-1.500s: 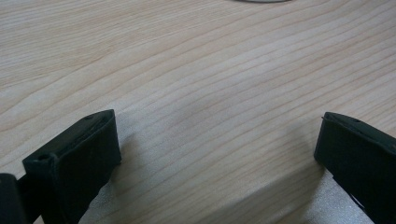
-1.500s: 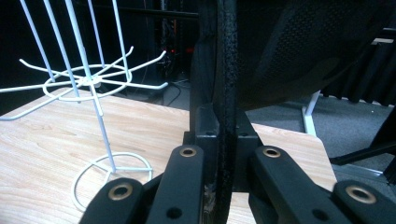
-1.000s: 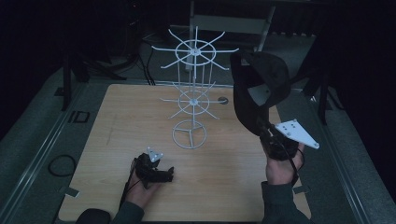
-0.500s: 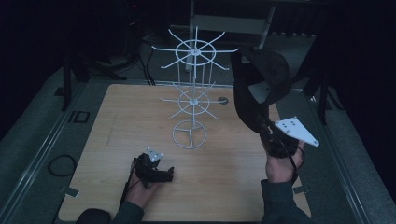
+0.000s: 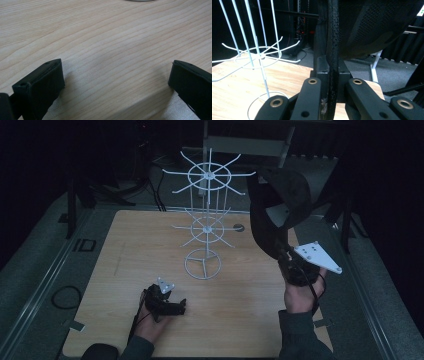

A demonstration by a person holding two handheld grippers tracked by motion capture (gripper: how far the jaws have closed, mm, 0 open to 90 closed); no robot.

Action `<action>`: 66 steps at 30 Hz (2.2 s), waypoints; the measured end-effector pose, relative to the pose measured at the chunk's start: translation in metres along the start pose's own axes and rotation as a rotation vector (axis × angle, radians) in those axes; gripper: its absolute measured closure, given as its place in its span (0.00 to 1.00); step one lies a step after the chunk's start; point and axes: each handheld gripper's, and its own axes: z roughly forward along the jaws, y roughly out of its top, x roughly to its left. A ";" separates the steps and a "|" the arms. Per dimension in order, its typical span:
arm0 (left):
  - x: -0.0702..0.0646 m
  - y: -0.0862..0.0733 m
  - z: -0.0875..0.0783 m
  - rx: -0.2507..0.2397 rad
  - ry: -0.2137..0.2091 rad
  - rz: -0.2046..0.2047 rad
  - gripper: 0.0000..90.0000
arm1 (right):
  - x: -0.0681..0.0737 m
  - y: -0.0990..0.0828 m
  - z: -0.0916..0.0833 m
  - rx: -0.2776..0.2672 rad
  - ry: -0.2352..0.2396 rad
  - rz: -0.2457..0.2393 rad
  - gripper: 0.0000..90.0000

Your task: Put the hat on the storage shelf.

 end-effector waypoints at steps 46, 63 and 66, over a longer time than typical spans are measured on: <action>0.000 0.000 0.000 0.000 -0.001 -0.002 0.00 | 0.024 0.007 0.006 -0.024 0.004 -0.054 0.96; 0.000 0.000 0.000 0.000 0.000 -0.003 0.00 | 0.032 0.004 0.010 -0.026 0.007 -0.064 0.95; 0.000 0.000 0.000 0.000 -0.001 -0.004 0.00 | 0.033 0.003 0.010 -0.024 0.007 -0.061 0.95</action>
